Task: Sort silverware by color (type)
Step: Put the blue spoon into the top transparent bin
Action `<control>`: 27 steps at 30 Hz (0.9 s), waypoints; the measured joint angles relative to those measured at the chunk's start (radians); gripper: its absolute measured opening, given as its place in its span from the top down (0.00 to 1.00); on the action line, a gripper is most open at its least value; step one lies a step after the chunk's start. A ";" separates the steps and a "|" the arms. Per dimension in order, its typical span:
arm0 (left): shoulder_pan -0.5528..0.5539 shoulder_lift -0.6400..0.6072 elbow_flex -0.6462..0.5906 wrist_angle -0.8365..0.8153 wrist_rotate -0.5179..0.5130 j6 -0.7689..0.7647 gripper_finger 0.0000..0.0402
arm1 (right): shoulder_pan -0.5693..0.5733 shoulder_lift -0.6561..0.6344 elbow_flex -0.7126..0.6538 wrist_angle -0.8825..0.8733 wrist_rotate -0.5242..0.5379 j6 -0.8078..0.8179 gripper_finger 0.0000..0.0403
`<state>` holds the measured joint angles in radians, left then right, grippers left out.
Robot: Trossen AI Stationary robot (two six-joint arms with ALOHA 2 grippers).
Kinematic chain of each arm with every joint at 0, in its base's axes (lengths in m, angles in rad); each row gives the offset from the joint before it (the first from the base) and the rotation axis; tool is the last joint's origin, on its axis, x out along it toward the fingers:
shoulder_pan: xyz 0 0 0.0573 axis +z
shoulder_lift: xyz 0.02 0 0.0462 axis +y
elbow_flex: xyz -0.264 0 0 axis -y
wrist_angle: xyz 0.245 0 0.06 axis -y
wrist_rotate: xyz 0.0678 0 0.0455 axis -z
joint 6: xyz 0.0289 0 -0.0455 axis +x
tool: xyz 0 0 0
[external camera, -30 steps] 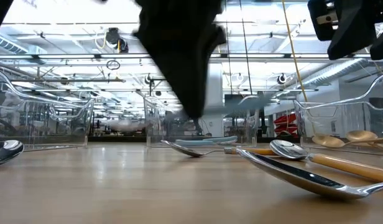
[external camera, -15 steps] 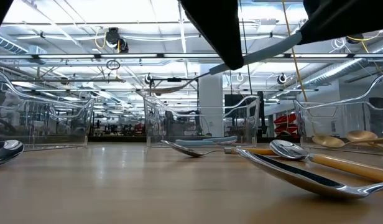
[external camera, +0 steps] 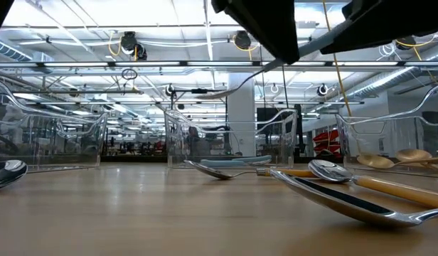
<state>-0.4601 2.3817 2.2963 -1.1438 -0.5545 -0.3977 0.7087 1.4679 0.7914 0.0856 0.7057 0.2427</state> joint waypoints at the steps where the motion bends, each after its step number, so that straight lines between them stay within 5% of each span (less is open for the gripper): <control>1: 0.000 0.000 0.000 0.009 0.000 0.009 0.94 | -0.003 0.002 0.000 0.001 -0.001 0.000 0.64; 16: 0.008 0.000 0.000 0.049 -0.016 0.034 0.94 | -0.009 0.003 0.000 0.034 0.000 -0.019 0.65; 27: 0.008 0.000 0.000 0.045 -0.022 0.055 0.94 | -0.021 0.003 0.000 0.058 -0.008 -0.017 0.86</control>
<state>-0.4519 2.3817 2.2963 -1.0984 -0.5762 -0.3424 0.6875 1.4712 0.7914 0.1440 0.6972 0.2257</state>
